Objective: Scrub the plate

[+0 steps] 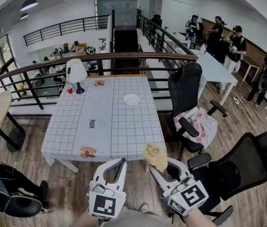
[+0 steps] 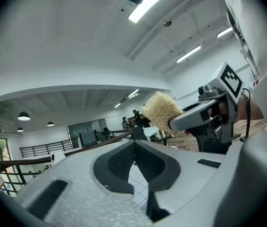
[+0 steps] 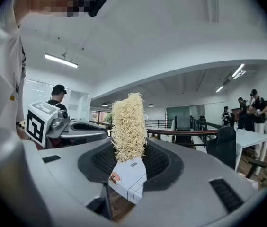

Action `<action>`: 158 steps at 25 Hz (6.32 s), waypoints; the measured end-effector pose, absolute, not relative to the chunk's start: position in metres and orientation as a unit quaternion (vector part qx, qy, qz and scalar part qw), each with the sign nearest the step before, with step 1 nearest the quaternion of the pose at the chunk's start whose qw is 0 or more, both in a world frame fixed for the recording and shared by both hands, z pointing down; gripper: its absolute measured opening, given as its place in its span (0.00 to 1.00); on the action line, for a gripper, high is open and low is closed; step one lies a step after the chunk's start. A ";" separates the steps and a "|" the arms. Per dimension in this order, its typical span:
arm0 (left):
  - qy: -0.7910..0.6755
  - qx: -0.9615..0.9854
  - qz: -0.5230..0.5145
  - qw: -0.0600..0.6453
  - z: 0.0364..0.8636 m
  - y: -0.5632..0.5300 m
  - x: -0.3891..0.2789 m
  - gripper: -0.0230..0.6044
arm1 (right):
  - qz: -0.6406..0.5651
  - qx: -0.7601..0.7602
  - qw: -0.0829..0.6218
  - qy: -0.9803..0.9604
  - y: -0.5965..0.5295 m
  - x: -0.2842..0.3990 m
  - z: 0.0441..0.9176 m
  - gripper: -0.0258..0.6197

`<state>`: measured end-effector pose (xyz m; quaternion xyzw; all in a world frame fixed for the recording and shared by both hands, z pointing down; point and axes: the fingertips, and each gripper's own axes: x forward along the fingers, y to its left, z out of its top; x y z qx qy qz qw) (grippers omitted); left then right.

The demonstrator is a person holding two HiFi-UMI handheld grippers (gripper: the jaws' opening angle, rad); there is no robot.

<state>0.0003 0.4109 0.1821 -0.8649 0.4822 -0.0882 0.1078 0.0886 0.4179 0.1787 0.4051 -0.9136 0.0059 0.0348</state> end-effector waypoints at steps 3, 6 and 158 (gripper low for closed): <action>0.482 -0.866 -0.080 0.107 0.181 0.409 -0.002 0.06 | 0.006 0.409 0.034 -0.912 0.413 0.090 0.181 0.25; 0.478 -0.870 -0.073 0.098 0.181 0.408 -0.003 0.06 | 0.005 0.413 0.028 -0.910 0.410 0.091 0.179 0.25; 0.347 -0.775 -0.118 -0.514 0.625 -0.315 -0.044 0.26 | 0.218 0.470 0.302 -0.800 -0.332 0.039 0.629 0.26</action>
